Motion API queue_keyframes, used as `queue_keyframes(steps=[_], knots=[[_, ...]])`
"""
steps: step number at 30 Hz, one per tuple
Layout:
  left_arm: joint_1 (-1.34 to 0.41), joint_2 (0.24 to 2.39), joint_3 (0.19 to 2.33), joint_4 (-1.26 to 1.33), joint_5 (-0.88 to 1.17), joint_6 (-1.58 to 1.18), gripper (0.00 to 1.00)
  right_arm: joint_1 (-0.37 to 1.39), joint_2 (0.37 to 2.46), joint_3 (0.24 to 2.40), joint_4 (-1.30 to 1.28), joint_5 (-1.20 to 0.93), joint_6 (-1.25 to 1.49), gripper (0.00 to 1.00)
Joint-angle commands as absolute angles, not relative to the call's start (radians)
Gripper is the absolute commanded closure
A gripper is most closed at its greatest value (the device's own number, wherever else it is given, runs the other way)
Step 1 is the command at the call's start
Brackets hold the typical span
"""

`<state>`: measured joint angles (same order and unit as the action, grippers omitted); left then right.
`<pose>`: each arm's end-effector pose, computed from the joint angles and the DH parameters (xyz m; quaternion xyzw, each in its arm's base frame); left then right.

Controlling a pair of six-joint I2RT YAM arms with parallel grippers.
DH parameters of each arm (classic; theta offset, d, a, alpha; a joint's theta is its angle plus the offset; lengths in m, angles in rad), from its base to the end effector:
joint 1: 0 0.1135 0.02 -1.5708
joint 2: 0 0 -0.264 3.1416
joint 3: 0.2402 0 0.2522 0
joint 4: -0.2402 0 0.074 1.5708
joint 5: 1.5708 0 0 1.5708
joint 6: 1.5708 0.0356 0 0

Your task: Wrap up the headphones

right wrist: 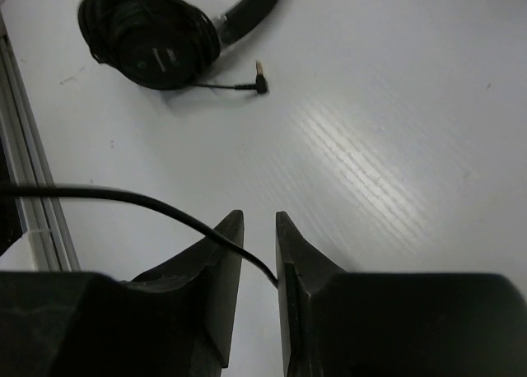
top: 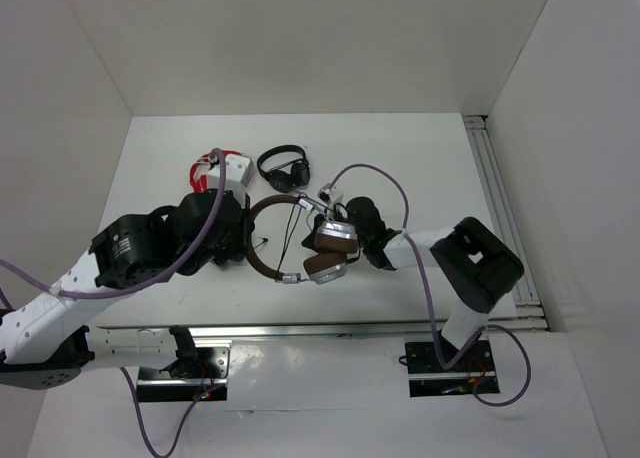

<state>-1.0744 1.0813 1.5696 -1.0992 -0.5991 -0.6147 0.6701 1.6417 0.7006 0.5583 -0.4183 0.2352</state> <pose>0.0980 -0.1388 0.4551 0.0604 0.8563 -0.1560 0.4887 0.2499 0.2165 0.1744 -0.2884 0.7665 0.3942 0.4171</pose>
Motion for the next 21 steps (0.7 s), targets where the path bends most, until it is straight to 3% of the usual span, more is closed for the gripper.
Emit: queue_keyframes(steps=[1, 16, 17, 18, 19, 21], knots=[[-1.078, 1.075, 1.627, -1.1, -0.684, -0.728, 1.0, 0.675, 1.75, 0.67, 0.811, -0.463, 0.311, 0.7], [-1.078, 1.075, 1.677, -1.221, -0.807, -0.857, 1.0, 0.666, 1.885, 0.577, 0.881, -0.413, 0.313, 0.73], [-1.078, 1.075, 1.689, -1.239, -0.828, -0.87, 1.0, 0.666, 1.885, 0.557, 0.894, -0.402, 0.313, 0.75], [-1.066, 1.075, 1.7, -1.239, -0.839, -0.891, 1.0, 0.666, 1.873, 0.548, 0.894, -0.388, 0.322, 0.9], [-1.054, 1.075, 1.7, -1.255, -0.851, -0.905, 1.0, 0.666, 1.864, 0.539, 0.894, -0.373, 0.333, 0.97], [-1.029, 1.075, 1.7, -1.255, -0.883, -0.926, 1.0, 0.678, 1.812, 0.488, 0.914, -0.31, 0.369, 1.0]])
